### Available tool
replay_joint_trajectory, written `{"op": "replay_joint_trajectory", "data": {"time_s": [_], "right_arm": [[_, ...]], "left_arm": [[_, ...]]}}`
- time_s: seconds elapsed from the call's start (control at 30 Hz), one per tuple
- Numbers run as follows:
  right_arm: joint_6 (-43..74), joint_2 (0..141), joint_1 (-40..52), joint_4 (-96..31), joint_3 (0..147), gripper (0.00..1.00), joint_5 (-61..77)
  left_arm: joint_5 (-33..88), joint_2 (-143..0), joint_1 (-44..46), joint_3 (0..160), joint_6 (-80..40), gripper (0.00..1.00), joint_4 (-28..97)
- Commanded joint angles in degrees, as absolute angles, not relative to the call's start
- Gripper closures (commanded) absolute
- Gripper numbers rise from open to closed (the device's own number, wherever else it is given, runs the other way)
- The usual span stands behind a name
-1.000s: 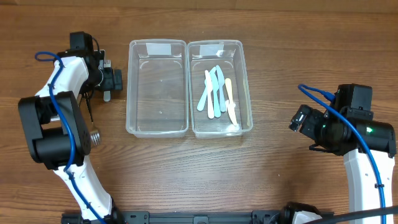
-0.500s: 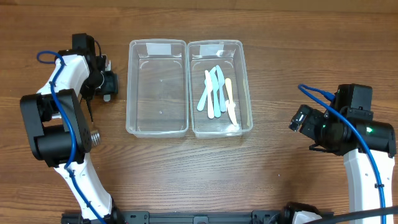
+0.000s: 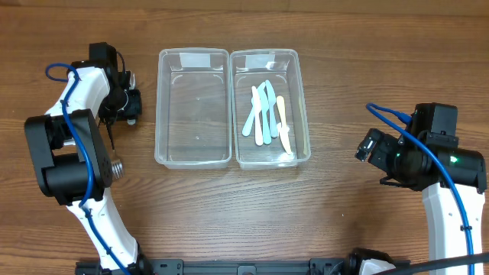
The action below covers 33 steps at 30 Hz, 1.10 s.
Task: Pack container
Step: 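Grasp the white plastic fork with the left gripper, then carry the white fork into the left container and release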
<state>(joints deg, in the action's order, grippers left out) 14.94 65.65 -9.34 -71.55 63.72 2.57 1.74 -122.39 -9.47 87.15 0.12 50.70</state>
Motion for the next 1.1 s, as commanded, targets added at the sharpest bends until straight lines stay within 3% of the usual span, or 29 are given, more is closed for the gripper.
{"op": "replay_joint_trajectory", "data": {"time_s": [0.0,0.4,0.63,0.83,1.07], "right_arm": [[14.7,65.7,-9.4,-71.2,63.9,0.0,2.2],[14.8,65.7,-9.4,-71.2,63.9,0.0,2.1],[14.8,65.7,-9.4,-71.2,63.9,0.0,2.3],[14.8,65.7,-9.4,-71.2,63.9,0.0,2.7],[14.8,65.7,-9.4,-71.6,63.9,0.0,2.7]], "left_arm": [[4.0,-125.8,-8.9,86.6,0.0,0.96,51.2],[4.1,-112.8,-6.7,102.8,-0.5,0.96,65.6],[4.1,-101.2,6.4,103.2,-6.9,0.96,69.4],[3.6,-106.3,16.7,101.5,-9.8,0.96,67.8],[4.5,-118.0,17.3,96.5,-11.8,0.96,64.1]]}}
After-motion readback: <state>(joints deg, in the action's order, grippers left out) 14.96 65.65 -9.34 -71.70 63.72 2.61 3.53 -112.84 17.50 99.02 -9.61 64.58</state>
